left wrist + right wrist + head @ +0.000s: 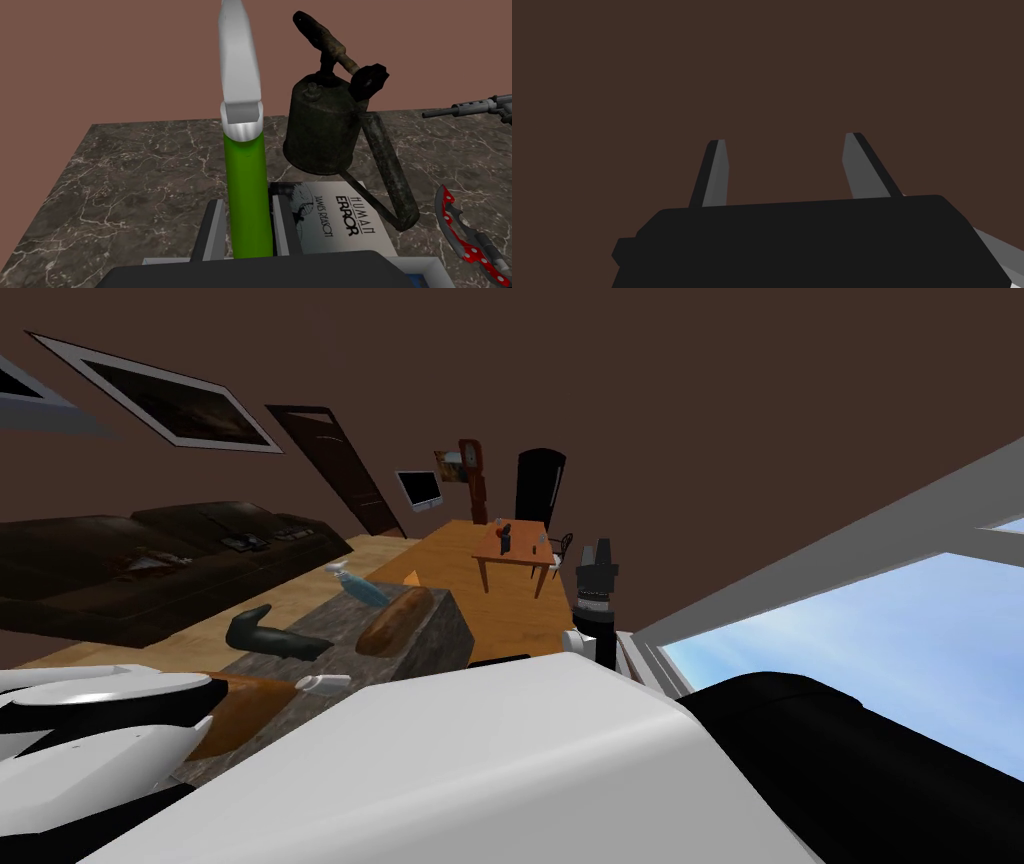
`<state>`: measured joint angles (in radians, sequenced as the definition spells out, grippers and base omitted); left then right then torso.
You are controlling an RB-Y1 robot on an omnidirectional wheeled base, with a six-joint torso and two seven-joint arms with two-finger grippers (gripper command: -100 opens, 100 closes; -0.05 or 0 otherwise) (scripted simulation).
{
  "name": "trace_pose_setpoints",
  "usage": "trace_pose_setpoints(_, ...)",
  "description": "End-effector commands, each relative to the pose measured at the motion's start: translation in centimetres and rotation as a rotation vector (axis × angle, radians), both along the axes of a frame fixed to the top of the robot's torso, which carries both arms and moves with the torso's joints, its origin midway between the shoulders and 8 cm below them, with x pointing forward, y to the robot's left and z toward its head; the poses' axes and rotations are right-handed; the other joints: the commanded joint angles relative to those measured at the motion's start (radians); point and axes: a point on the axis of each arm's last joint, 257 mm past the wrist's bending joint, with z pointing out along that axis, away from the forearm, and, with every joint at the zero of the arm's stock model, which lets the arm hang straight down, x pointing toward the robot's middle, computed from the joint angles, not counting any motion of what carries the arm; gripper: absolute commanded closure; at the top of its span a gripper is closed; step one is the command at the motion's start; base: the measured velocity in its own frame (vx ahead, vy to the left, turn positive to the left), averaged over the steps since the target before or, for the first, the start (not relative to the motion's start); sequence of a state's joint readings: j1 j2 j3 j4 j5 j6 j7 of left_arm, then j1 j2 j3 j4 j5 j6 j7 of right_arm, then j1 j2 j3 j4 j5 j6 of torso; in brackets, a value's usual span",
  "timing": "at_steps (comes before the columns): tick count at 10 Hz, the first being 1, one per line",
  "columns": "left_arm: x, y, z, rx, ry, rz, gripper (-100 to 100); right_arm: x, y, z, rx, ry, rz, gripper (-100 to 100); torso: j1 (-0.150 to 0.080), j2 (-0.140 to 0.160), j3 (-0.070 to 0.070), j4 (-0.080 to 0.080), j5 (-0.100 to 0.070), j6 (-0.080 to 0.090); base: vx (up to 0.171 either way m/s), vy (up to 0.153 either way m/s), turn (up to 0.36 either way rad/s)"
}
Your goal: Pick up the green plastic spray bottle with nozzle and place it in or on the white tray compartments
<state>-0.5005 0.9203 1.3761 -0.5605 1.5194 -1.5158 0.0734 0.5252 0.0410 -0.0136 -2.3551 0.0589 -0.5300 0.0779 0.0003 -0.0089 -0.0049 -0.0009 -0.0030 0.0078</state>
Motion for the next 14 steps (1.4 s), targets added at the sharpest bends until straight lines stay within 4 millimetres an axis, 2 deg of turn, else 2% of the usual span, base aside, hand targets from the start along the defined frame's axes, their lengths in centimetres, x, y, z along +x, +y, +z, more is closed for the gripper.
trace_pose_setpoints(1, -1.7, -0.5, -0.3, -0.014, -0.008, 0.048, 100, 0.0, 0.0, 0.0, 0.0, 0.0, 0.0, 0, 0.0, 0.0, 0.0, 0.0, 0.0, 0.0, 0.015, 0.119, -0.269)
trace_pose_setpoints(3, -1.7, -0.5, -0.3, -0.014, -0.008, 0.048, 100, 0.0, 0.0, 0.0, 0.0, 0.0, 0.0, 0, 0.002, 0.0, 0.0, 0.0, 0.001, -0.003, 0.014, 0.065, -0.03)
trace_pose_setpoints(4, -3.4, -1.5, -0.8, -0.032, -0.011, 0.104, 100, 0.0, 0.0, 0.0, 0.0, 0.0, 0.0, 0, -0.002, 0.001, 0.0, 0.0, 0.0, -0.004, 0.01, 0.069, -0.182)
trace_pose_setpoints(5, -3.4, -1.5, -0.8, -0.032, -0.011, 0.104, 100, 0.0, 0.0, 0.0, 0.0, 0.0, 0.0, 0, 0.0, 0.001, 0.001, 0.0, 0.0, -0.002, 0.004, 0.089, -0.174)
trace_pose_setpoints(7, -4.8, -2.6, -1.1, -0.048, -0.001, 0.16, 100, 0.0, 0.0, 0.0, 0.0, 0.0, 0.0, 0, 0.001, 0.0, 0.0, 0.0, 0.0, -0.002, 0.021, 0.095, -0.136)
trace_pose_setpoints(9, -5.2, -3.3, -1.1, -0.056, 0.007, 0.189, 100, 0.0, 0.0, 0.0, 0.0, 0.0, 0.0, 0, -0.001, -0.001, 0.0, 0.0, 0.0, -0.003, 0.02, 0.047, -0.021)
trace_pose_setpoints(10, -5.1, -3.0, -1.1, -0.05, 0.002, 0.172, 100, 0.0, 0.0, 0.0, 0.0, 0.0, 0.0, 0, -0.003, 0.0, 0.0, 0.0, 0.0, -0.003, 0.008, 0.015, -0.007)
trace_pose_setpoints(11, -5.1, -3.1, -1.1, -0.052, 0.003, 0.176, -100, 0.0, 0.0, 0.0, 0.0, 0.0, 0.0, 0, -0.005, 0.0, 0.0, 0.0, -0.001, -0.003, 0.0, 0.0, 0.0)
trace_pose_setpoints(14, -5.1, -3.1, -1.1, -0.052, 0.003, 0.176, -100, 0.0, 0.0, 0.0, 0.0, 0.0, 0.0, 0, -0.006, 0.001, 0.001, 0.0, -0.001, -0.003, 0.0, 0.0, 0.0)
